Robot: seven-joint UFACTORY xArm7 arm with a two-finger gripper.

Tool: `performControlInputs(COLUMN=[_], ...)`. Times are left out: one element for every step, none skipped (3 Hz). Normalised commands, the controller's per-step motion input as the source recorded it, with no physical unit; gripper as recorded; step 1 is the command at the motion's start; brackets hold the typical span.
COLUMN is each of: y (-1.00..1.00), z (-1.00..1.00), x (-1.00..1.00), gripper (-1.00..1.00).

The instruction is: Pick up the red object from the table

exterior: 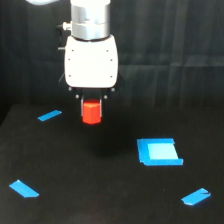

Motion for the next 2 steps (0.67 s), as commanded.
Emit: performControlInputs(y=[0.15,0.02], z=[0.08,0.12], x=[0.06,-0.02], gripper=[-1.00,-0.98])
